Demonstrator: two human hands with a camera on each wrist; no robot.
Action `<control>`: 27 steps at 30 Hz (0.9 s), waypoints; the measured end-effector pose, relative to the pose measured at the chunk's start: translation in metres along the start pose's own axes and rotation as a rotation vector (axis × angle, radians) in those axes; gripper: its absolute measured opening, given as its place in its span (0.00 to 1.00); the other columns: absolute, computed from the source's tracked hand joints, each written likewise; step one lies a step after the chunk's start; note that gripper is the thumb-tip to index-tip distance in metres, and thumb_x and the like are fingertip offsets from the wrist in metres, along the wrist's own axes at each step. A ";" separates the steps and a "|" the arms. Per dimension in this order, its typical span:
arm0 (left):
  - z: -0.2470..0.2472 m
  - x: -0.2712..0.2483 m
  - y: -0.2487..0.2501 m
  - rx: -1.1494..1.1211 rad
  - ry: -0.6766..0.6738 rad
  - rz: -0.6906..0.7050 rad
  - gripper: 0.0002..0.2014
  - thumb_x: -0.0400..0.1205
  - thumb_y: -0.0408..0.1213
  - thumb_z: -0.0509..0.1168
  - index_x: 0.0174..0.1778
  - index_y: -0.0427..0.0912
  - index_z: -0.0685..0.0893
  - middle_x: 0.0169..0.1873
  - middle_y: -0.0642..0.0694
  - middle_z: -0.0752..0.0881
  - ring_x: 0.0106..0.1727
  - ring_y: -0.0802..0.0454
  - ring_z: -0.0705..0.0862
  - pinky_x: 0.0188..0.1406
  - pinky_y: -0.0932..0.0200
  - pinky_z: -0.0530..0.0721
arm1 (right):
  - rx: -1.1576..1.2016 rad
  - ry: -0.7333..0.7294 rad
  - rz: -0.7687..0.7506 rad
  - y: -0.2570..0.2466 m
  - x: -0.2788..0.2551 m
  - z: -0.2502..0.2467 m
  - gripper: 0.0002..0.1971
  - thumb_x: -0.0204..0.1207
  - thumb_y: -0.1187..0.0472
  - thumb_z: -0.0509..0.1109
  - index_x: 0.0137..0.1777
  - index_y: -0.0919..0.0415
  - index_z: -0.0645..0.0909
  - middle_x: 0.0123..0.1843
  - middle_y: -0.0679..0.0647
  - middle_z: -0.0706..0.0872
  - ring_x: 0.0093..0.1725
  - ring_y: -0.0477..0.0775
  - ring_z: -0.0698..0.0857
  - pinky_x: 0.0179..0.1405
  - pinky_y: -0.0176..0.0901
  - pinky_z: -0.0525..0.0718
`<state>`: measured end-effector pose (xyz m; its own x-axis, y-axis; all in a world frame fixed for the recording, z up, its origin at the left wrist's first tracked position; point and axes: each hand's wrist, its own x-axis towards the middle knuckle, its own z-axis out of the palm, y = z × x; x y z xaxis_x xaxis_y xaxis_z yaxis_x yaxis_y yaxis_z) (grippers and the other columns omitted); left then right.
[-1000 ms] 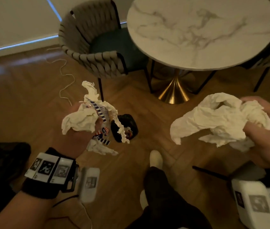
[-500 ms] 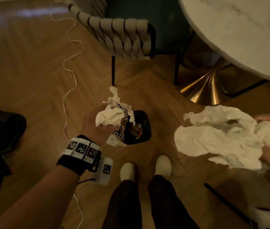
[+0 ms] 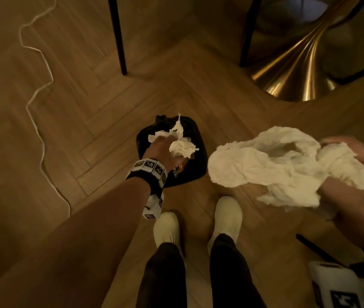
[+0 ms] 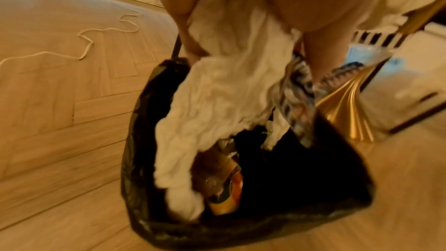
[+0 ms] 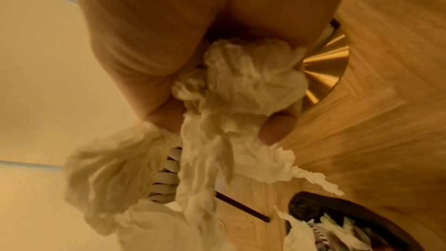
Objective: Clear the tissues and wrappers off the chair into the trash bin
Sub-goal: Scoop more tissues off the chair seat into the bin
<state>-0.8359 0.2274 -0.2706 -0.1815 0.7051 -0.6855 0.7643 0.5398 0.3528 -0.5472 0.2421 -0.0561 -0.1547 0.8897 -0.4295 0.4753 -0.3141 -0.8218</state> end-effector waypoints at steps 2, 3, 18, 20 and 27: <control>0.010 0.010 -0.002 0.092 -0.138 0.007 0.36 0.72 0.51 0.72 0.75 0.54 0.65 0.75 0.42 0.70 0.71 0.37 0.74 0.61 0.48 0.76 | 0.047 -0.047 0.040 0.007 0.004 0.011 0.22 0.56 0.46 0.81 0.53 0.39 0.84 0.42 0.46 0.91 0.38 0.47 0.89 0.36 0.43 0.87; 0.010 0.012 -0.002 0.095 -0.189 0.006 0.40 0.70 0.50 0.74 0.76 0.55 0.63 0.76 0.41 0.68 0.72 0.36 0.73 0.63 0.45 0.76 | 0.041 -0.067 0.025 0.015 0.006 0.015 0.20 0.58 0.56 0.80 0.51 0.43 0.84 0.41 0.48 0.90 0.37 0.47 0.88 0.35 0.44 0.86; -0.035 -0.035 -0.094 -0.306 0.247 -0.182 0.13 0.78 0.29 0.65 0.54 0.48 0.85 0.49 0.47 0.88 0.50 0.46 0.86 0.50 0.58 0.79 | -0.273 -0.373 0.236 0.089 0.134 0.223 0.32 0.66 0.52 0.78 0.71 0.54 0.72 0.66 0.55 0.83 0.64 0.57 0.81 0.51 0.36 0.75; -0.034 -0.040 -0.102 -0.327 0.249 -0.175 0.12 0.77 0.30 0.66 0.53 0.50 0.86 0.47 0.50 0.87 0.46 0.49 0.86 0.47 0.57 0.80 | -0.341 -0.460 0.326 0.100 0.146 0.242 0.47 0.64 0.44 0.79 0.80 0.53 0.59 0.76 0.56 0.74 0.73 0.60 0.75 0.63 0.43 0.75; -0.041 -0.082 -0.083 -0.333 0.137 -0.217 0.10 0.78 0.34 0.66 0.51 0.54 0.85 0.46 0.53 0.86 0.42 0.53 0.84 0.41 0.59 0.79 | -0.445 -0.490 0.299 0.074 0.106 0.199 0.27 0.73 0.47 0.72 0.70 0.56 0.77 0.68 0.56 0.84 0.65 0.57 0.82 0.61 0.42 0.79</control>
<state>-0.9096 0.1439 -0.2174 -0.4145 0.6011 -0.6833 0.4611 0.7860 0.4118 -0.7009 0.2469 -0.2370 -0.2841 0.5032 -0.8162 0.8493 -0.2630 -0.4578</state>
